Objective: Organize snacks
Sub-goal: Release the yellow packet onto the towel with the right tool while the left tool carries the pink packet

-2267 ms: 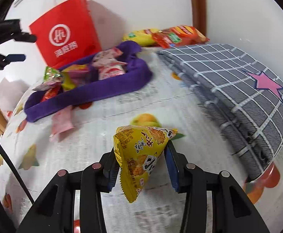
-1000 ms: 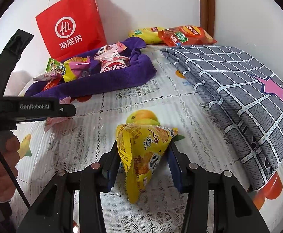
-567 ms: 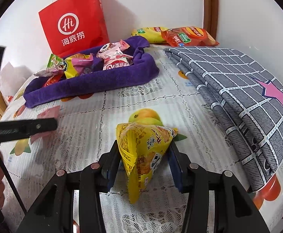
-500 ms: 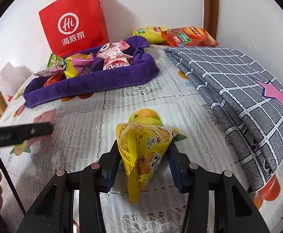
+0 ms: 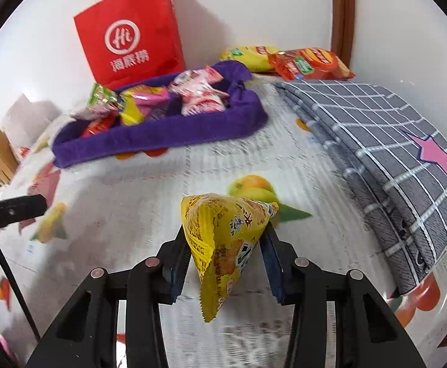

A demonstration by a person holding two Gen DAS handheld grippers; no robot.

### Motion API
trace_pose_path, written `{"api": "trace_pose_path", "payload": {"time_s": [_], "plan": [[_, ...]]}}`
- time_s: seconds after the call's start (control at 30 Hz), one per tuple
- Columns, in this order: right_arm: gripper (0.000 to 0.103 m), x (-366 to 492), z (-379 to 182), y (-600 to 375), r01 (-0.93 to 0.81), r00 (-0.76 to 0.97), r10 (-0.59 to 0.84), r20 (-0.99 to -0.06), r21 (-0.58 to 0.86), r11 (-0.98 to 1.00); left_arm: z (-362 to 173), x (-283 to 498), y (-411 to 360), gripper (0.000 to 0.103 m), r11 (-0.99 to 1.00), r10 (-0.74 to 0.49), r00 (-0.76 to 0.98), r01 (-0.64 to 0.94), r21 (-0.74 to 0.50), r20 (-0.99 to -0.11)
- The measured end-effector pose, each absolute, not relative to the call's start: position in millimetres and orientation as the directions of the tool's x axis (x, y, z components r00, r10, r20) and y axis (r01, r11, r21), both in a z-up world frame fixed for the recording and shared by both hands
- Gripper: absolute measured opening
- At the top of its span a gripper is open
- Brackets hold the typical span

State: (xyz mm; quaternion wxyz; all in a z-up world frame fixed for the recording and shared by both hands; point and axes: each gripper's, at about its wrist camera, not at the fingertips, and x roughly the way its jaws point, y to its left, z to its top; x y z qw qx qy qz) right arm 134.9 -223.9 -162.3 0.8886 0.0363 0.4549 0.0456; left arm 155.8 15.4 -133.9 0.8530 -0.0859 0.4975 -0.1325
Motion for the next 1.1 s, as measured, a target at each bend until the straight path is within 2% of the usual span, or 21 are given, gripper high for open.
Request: {"api": "trace_pose_path", "payload": {"time_s": [0.5,1.1], "plan": [[0.044,181,-52,-189,-0.151,0.718,0.211,-0.663,0.148,0.977,-79,182,65,0.052,0.956,-0.283,0.551,0.094,-0.279,-0.785],[0.044,257,9,-193,-0.159,0.717,0.22,-0.661,0.152,0.975,-7,237,58,0.052,0.957,-0.267,0.635,0.089,-0.275,-0.725]]}}
